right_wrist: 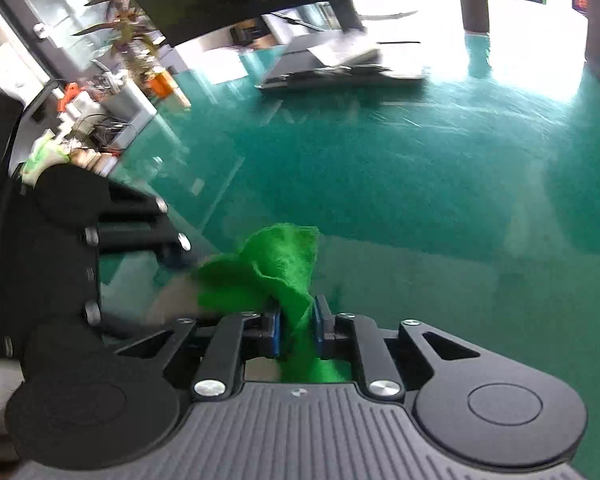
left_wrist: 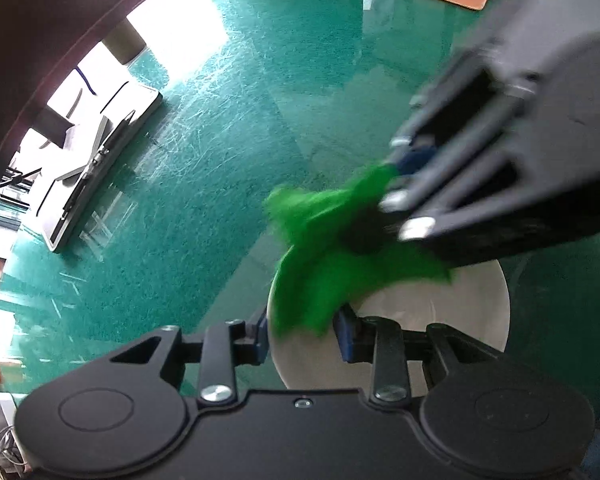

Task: Clean bowl
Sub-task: 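Wipe the cloth over the bowl interior with the right gripper while the left holds the rim, then keep scrubbing inside the bowl with the cloth in the right gripper while the left holds the rim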

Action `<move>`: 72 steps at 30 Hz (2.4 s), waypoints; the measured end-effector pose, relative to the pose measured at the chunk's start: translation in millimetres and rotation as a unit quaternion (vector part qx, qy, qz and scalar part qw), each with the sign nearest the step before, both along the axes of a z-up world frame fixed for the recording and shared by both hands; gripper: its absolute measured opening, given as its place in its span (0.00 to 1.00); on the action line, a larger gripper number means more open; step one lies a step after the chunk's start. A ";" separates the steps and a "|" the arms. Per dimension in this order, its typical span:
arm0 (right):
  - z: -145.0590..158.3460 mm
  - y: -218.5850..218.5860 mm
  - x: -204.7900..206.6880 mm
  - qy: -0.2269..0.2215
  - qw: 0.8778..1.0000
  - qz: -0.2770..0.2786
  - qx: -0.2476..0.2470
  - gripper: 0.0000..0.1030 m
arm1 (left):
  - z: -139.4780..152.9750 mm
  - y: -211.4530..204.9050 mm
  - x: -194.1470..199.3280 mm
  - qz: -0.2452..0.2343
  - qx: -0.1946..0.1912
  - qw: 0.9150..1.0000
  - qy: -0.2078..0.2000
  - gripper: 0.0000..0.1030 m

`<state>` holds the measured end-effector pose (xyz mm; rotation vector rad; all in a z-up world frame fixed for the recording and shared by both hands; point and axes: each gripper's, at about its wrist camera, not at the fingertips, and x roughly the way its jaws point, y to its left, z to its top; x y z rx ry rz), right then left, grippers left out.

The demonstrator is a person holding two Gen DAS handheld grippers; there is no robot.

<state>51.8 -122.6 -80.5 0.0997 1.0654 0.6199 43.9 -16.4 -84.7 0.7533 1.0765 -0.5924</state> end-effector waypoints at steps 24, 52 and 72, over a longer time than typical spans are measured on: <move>-9.7 -30.8 -48.0 0.073 0.991 -0.094 0.055 0.19 | 13.6 24.4 -3.0 0.167 -0.055 0.983 0.050 0.58; 5.8 -3.7 -1.9 0.025 0.999 -0.026 0.014 0.26 | 3.0 13.3 -7.2 0.095 -0.050 0.991 0.074 0.27; -3.9 -8.5 -15.0 0.035 0.999 -0.023 0.001 0.21 | 0.7 -3.2 -5.4 0.059 -0.036 0.997 0.033 0.31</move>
